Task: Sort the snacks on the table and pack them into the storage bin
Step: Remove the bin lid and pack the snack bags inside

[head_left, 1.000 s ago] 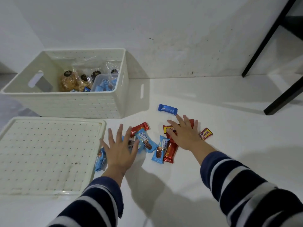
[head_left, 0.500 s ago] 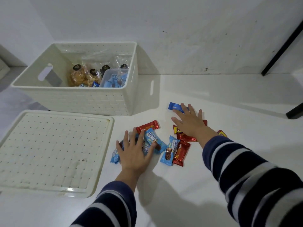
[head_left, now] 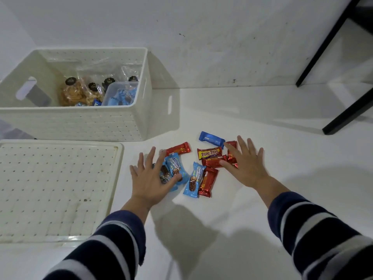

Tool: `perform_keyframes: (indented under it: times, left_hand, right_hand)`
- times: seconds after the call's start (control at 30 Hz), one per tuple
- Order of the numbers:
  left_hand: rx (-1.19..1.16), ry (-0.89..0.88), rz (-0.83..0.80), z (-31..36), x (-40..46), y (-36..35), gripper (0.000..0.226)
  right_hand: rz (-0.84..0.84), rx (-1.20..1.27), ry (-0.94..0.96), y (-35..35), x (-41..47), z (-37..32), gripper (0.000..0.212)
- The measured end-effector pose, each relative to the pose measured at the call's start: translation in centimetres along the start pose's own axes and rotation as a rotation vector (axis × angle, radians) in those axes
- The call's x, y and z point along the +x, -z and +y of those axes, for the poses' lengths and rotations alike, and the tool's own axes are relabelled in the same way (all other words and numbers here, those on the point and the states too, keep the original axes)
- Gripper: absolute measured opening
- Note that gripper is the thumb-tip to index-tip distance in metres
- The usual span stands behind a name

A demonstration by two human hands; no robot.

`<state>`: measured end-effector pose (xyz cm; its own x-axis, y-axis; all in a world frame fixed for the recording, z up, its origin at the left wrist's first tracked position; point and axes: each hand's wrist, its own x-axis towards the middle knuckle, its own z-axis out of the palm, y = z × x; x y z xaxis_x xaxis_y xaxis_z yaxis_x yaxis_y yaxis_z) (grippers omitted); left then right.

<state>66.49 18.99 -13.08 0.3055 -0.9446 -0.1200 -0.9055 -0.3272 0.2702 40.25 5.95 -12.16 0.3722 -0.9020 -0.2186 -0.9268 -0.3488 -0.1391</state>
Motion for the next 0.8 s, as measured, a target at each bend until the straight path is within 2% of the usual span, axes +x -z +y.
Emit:
perform_keyframes:
  times: [0.1, 0.23, 0.5, 0.57, 0.67, 0.73, 0.8]
  left_hand:
    - [0.046, -0.068, -0.034, 0.4, 0.0, -0.6, 0.107]
    - [0.131, -0.192, -0.075, 1.2, 0.8, -1.0, 0.112]
    - [0.192, -0.291, -0.108, 2.6, 3.0, -1.1, 0.114]
    - [0.166, -0.306, -0.056, 2.5, 3.5, -1.4, 0.107]
    - [0.100, -0.319, 0.079, 2.3, 4.0, -1.8, 0.084]
    - [0.051, -0.297, 0.149, 2.1, 4.1, -1.8, 0.066]
    - [0.006, -0.296, 0.194, 1.7, 4.1, -1.7, 0.057]
  right_hand:
    - [-0.022, -0.009, 0.034, -1.1, -0.5, 0.3, 0.092]
    - [0.023, -0.027, 0.140, -2.1, 0.0, -1.4, 0.101]
    - [-0.014, -0.099, 0.338, -1.0, 3.9, -3.2, 0.100]
    - [-0.032, -0.126, 0.358, -0.9, 4.8, -3.5, 0.097]
    - [0.056, -0.102, 0.356, -1.0, 5.3, -3.9, 0.090]
    - [0.131, -0.052, 0.357, -1.4, 5.2, -4.3, 0.078]
    - [0.180, -0.017, 0.338, -1.8, 4.9, -4.6, 0.068]
